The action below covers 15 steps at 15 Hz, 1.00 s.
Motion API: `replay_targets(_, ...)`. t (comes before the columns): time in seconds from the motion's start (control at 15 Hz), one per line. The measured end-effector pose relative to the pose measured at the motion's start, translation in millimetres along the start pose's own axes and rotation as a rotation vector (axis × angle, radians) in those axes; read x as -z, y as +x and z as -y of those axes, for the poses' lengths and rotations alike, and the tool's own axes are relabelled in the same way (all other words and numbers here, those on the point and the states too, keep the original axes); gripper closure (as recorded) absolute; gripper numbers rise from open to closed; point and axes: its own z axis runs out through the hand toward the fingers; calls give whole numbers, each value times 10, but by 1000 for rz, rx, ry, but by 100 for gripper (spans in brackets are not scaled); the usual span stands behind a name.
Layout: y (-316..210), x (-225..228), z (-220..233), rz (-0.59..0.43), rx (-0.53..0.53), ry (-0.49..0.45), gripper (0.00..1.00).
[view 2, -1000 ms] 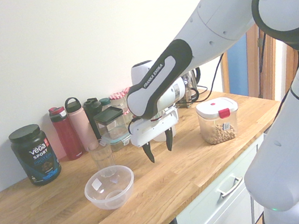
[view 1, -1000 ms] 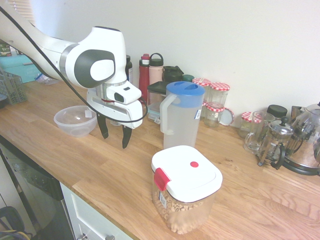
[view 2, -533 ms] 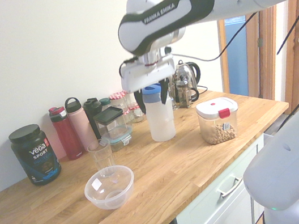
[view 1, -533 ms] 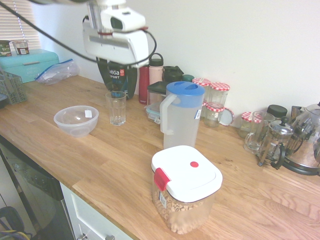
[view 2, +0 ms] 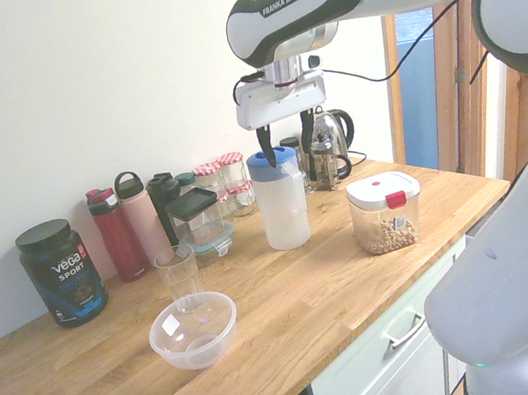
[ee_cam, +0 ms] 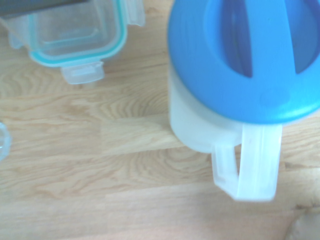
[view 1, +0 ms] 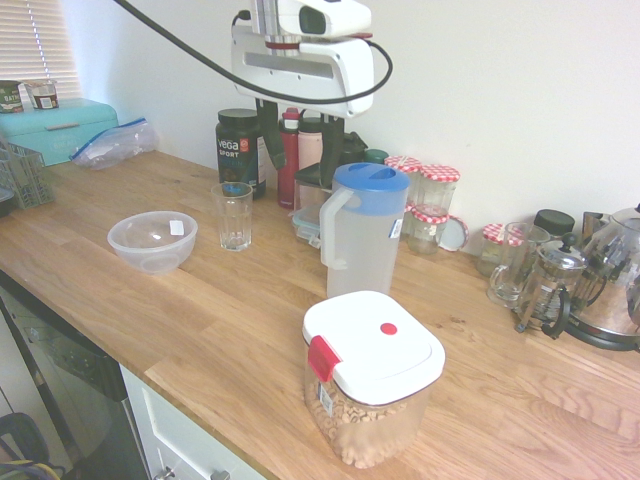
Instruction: Pour me some water
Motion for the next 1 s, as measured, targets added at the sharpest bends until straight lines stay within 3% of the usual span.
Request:
replay_targets(0.33,221,-370,66,2,-9,-20,0)
replay_targets(0.4,262,-433,90,-4,-4,-17,100)
replay_targets(1.0,479,-816,96,4,18,-36,100)
